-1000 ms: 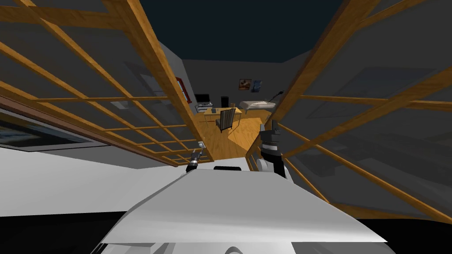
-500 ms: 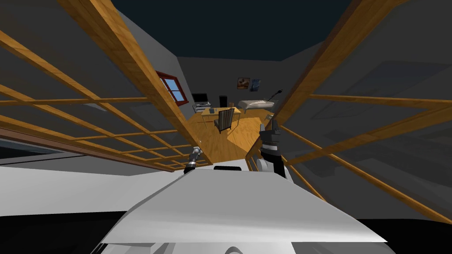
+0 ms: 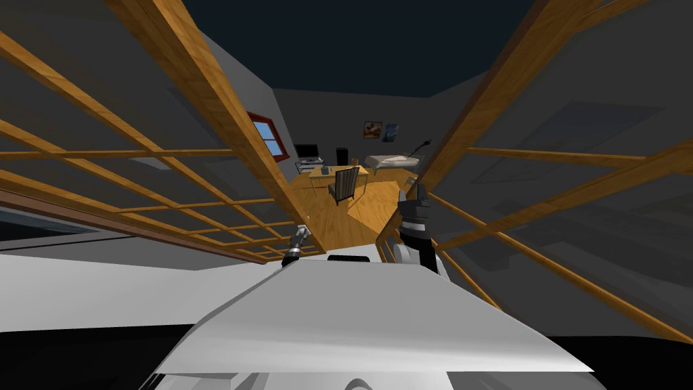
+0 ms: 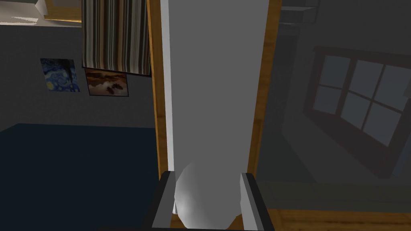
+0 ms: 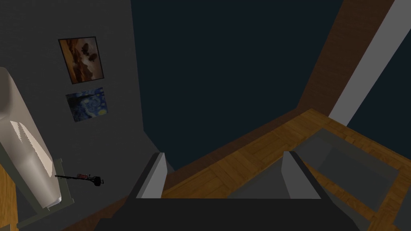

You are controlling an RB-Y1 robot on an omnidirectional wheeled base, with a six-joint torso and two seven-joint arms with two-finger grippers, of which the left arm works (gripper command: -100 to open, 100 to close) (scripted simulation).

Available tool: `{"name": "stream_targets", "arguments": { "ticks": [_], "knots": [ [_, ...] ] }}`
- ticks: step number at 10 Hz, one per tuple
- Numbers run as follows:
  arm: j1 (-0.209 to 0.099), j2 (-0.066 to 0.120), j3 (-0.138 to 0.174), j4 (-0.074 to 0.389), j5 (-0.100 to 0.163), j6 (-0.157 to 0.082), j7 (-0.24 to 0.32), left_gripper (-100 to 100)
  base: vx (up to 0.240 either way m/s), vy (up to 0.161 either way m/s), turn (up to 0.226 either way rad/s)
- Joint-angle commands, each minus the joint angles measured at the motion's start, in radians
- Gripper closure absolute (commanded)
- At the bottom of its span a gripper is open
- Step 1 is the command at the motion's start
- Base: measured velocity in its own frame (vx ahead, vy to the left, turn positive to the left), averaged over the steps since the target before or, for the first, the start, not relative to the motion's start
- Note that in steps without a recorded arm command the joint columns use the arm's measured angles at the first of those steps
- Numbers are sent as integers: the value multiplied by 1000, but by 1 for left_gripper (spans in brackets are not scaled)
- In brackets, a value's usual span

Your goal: Pull the door open

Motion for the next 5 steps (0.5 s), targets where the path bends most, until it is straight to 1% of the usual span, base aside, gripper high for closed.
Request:
{"name": "stream_targets", "arguments": {
  "ticks": [1, 3, 5],
  "knots": [
    [-2, 1, -4, 2, 7, 0, 32, 100, -9, 8, -14],
    [-4, 3, -8, 4, 14, 0, 61, 100, -19, 7, -19],
    [-6, 5, -15, 6, 25, 0, 108, 100, -18, 6, -18]
  ]
}}
